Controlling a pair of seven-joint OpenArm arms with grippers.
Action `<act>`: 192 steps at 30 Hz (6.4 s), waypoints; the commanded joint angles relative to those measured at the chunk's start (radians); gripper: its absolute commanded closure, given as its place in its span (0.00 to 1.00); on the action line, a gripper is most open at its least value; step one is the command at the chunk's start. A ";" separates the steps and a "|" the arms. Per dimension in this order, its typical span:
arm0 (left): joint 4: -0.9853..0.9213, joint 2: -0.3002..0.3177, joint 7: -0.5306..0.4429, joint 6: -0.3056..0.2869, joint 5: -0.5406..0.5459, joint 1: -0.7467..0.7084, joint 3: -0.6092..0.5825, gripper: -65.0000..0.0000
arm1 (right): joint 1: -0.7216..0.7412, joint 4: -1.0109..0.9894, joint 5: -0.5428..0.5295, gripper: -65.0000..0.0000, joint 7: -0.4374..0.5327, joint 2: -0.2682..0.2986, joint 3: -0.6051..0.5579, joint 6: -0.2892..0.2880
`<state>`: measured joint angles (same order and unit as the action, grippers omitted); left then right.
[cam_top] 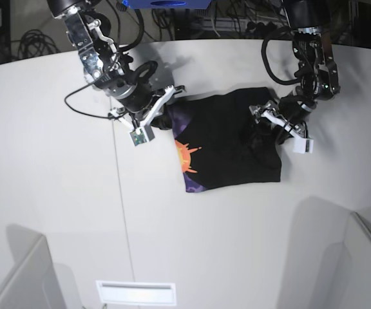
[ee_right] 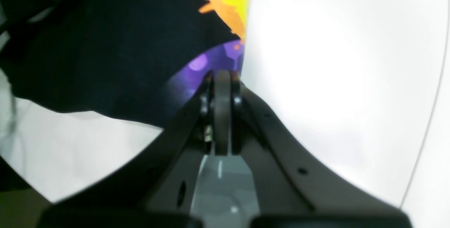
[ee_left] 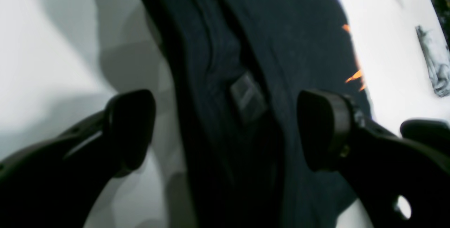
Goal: Fold the T-shirt properly
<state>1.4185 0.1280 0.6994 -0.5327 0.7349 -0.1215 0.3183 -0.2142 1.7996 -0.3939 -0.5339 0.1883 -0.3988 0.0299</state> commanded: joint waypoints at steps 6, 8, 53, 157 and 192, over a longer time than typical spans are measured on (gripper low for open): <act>-0.084 0.009 0.001 -0.007 -0.002 0.044 -0.048 0.16 | -0.017 0.018 -0.006 1.00 0.022 0.024 0.033 -0.003; -0.112 0.015 0.001 -0.007 -0.002 0.049 -0.066 0.36 | -0.038 0.018 -0.006 1.00 0.024 0.021 0.071 -0.003; -0.092 0.407 -0.269 -0.152 -0.733 0.613 -1.350 1.00 | -0.354 0.091 -0.007 1.00 0.024 -0.266 0.745 -0.003; 0.462 0.258 -0.613 -0.165 -0.634 -0.036 -0.287 1.00 | -0.505 0.108 0.393 1.00 0.377 -0.158 0.522 -0.012; -0.100 0.279 -0.613 -0.051 -0.570 -0.907 -0.334 1.00 | -0.802 -0.082 0.477 1.00 -0.174 0.058 0.251 -0.279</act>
<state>1.3060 0.3950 0.1009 -0.5728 0.1562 -1.0080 -0.0238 -0.9913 1.7020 0.0883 -0.7074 0.2455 -0.1429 -0.2451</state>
